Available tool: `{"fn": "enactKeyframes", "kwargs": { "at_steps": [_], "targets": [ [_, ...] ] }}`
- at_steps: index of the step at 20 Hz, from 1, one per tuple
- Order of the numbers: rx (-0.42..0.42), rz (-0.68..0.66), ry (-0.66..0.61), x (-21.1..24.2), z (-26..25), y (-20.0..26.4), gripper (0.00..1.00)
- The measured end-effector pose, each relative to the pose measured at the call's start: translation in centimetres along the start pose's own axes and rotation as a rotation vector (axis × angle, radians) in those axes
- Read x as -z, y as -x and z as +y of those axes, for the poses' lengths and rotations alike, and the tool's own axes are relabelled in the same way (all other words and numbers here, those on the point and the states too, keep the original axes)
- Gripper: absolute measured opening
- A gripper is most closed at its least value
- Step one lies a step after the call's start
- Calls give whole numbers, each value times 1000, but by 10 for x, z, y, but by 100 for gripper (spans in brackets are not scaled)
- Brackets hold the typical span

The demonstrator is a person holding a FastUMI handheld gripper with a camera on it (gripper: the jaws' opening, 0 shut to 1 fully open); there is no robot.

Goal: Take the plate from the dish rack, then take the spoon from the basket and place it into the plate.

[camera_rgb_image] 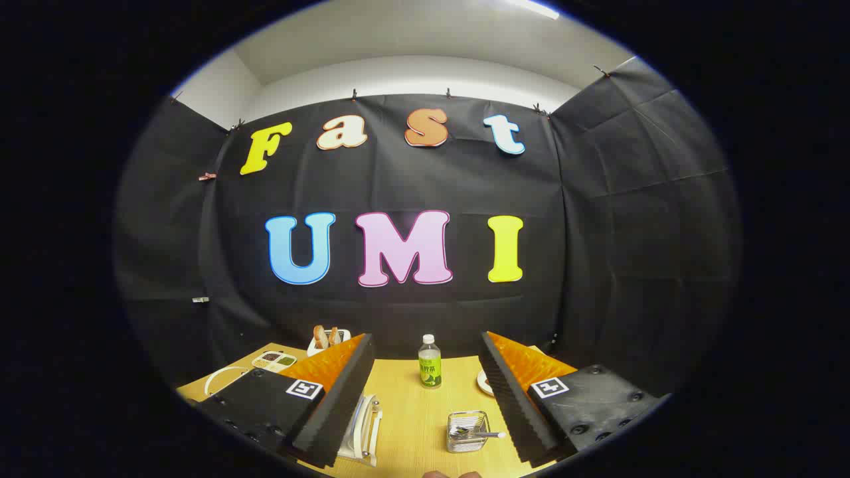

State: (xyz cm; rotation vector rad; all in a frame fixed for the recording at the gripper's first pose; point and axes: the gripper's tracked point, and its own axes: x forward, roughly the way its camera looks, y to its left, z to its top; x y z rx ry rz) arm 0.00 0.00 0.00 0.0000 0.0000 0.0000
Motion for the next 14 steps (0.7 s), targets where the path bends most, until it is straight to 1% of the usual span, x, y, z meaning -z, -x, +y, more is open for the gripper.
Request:
{"fn": "enactKeyframes", "kwargs": {
  "at_steps": [5,14],
  "targets": [
    [3,21,22,11,-3,1,98],
    [-38,60,23,24,9,4,97]
  ]
}}
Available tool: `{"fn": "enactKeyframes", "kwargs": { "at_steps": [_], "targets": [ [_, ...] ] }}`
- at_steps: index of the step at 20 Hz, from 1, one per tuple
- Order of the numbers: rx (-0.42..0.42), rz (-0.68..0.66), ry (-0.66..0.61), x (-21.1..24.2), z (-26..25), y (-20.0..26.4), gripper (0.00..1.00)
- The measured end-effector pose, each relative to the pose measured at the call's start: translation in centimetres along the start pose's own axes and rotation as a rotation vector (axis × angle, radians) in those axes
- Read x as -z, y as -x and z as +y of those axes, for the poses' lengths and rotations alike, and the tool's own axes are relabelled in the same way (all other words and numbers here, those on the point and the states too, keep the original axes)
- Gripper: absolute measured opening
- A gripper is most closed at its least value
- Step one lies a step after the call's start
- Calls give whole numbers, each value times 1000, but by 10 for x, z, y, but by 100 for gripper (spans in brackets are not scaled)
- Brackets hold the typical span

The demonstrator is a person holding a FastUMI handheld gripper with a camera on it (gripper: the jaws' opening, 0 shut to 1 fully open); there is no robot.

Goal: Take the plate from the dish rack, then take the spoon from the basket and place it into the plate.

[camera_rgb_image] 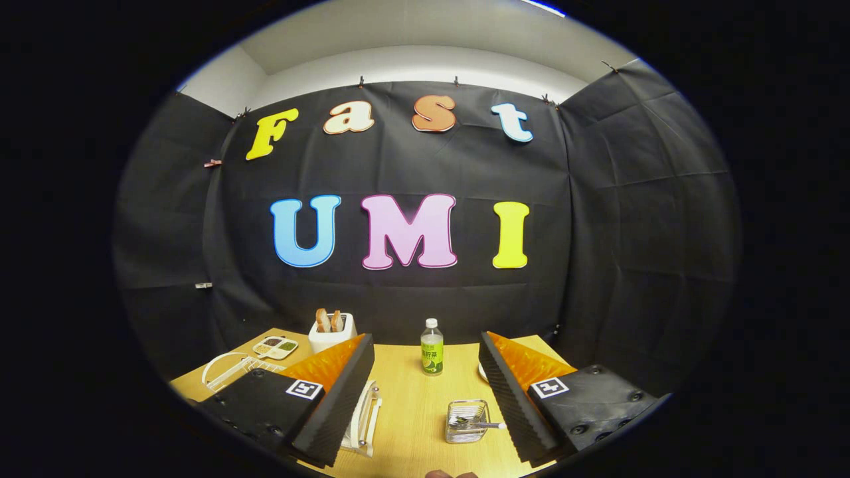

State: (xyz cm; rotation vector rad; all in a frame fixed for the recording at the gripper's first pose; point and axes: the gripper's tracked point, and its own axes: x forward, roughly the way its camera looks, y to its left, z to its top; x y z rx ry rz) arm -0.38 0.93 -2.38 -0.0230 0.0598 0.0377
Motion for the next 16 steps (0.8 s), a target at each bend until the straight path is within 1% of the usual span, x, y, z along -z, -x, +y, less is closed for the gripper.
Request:
{"fn": "enactKeyframes", "kwargs": {
  "at_steps": [5,8,12,14,16],
  "targets": [
    [-31,31,12,9,11,-4,97],
    [-62,79,22,18,23,-8,97],
    [-98,105,37,21,40,-17,97],
    [-125,146,59,28,54,-28,97],
    [-136,210,102,41,65,-44,98]
  ]
}}
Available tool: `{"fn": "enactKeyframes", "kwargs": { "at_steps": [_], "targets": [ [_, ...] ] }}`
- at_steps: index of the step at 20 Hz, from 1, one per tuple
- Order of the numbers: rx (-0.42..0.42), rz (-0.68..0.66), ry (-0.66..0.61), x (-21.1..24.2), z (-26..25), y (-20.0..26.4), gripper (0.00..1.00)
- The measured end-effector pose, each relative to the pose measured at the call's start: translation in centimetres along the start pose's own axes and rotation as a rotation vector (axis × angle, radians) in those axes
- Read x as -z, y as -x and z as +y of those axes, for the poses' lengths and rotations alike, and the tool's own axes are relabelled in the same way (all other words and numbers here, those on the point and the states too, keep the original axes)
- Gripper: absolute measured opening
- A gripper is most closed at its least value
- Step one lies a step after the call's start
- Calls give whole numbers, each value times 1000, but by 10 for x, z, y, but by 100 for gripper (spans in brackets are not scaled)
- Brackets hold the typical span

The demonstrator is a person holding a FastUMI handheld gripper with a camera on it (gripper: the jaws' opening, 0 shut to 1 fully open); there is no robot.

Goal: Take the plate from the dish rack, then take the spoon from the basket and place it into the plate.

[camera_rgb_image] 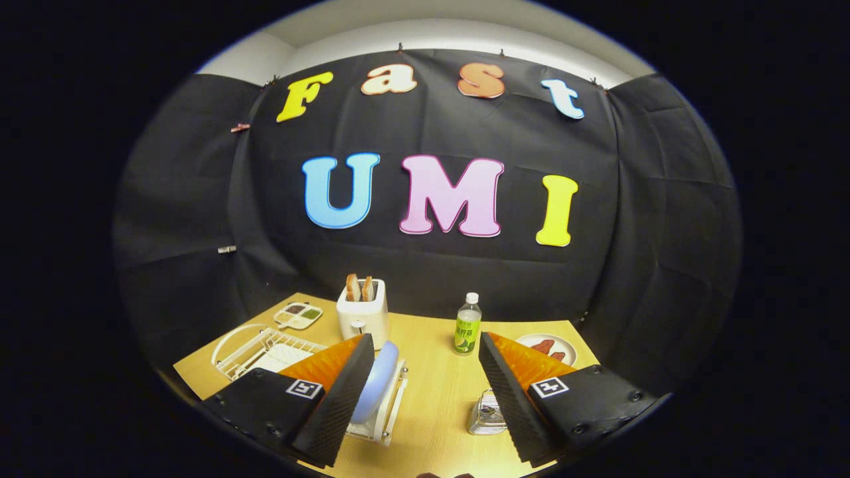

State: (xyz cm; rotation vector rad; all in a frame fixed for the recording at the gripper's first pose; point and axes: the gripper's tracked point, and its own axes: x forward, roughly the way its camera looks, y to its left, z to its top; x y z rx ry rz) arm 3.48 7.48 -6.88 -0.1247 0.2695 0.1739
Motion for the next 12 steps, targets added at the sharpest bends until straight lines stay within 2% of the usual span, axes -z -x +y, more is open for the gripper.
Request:
{"fn": "enactKeyframes", "kwargs": {
  "at_steps": [5,7,12],
  "targets": [
    [-28,105,132,12,33,-42,98],
    [1,193,196,31,37,-59,97],
    [27,388,217,81,56,-94,95]
  ]
}}
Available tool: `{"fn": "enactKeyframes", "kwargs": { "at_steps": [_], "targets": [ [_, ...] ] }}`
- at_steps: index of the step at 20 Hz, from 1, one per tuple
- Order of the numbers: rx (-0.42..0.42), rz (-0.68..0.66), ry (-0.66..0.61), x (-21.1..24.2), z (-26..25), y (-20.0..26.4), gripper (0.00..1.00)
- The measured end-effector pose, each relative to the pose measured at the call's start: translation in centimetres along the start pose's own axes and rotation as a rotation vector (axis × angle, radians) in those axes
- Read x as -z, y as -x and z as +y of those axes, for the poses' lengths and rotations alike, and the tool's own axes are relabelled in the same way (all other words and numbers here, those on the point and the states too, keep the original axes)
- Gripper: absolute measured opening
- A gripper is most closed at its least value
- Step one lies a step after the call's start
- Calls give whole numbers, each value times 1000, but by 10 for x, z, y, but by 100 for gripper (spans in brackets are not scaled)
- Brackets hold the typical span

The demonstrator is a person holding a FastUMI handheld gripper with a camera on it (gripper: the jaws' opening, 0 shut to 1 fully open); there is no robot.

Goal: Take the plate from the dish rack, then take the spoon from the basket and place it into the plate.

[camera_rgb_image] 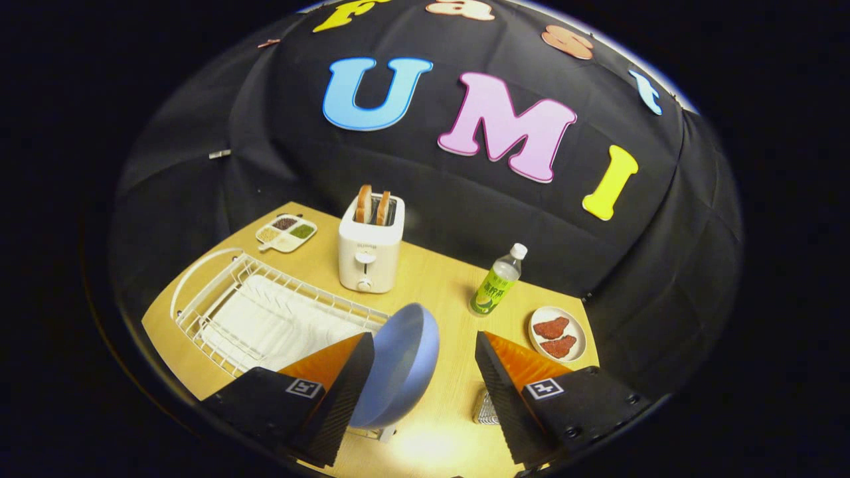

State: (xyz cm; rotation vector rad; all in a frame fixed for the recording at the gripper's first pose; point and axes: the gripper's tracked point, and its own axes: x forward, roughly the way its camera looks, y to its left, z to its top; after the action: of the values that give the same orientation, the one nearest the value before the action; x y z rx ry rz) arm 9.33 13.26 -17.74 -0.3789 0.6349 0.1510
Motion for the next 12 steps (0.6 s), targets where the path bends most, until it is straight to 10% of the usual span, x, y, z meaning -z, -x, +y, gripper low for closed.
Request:
{"fn": "enactKeyframes", "kwargs": {
  "at_steps": [12],
  "targets": [
    [-25,288,-149,54,21,-44,45]
  ]
}}
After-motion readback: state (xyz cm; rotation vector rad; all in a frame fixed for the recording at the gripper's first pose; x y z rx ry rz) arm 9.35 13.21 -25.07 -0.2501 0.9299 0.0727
